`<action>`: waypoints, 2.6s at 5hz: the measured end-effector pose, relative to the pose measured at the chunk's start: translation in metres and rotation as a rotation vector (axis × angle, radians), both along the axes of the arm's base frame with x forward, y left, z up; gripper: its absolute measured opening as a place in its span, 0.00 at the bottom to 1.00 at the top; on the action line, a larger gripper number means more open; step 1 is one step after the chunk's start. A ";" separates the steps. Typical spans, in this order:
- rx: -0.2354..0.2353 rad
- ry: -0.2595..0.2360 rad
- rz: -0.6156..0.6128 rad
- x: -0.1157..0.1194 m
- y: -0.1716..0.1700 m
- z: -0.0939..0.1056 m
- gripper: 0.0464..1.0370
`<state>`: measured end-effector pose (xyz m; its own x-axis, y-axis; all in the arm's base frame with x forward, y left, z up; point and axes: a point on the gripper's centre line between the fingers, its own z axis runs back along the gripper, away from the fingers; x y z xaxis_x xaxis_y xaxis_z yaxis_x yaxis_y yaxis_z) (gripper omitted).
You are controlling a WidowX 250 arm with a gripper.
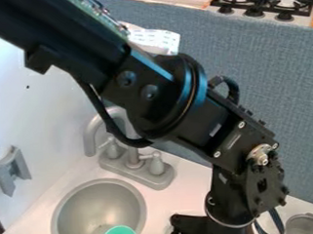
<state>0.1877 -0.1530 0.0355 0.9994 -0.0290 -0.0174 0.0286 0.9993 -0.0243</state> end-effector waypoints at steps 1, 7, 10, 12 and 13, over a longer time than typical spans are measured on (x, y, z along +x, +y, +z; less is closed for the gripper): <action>0.010 0.011 -0.001 -0.001 0.001 -0.004 0.96; -0.056 -0.033 -0.353 0.085 -0.116 -0.075 0.96; -0.074 0.078 -0.363 0.090 -0.120 -0.112 0.92; -0.084 0.098 -0.348 0.092 -0.123 -0.114 0.85; -0.075 0.071 -0.335 0.090 -0.118 -0.112 0.85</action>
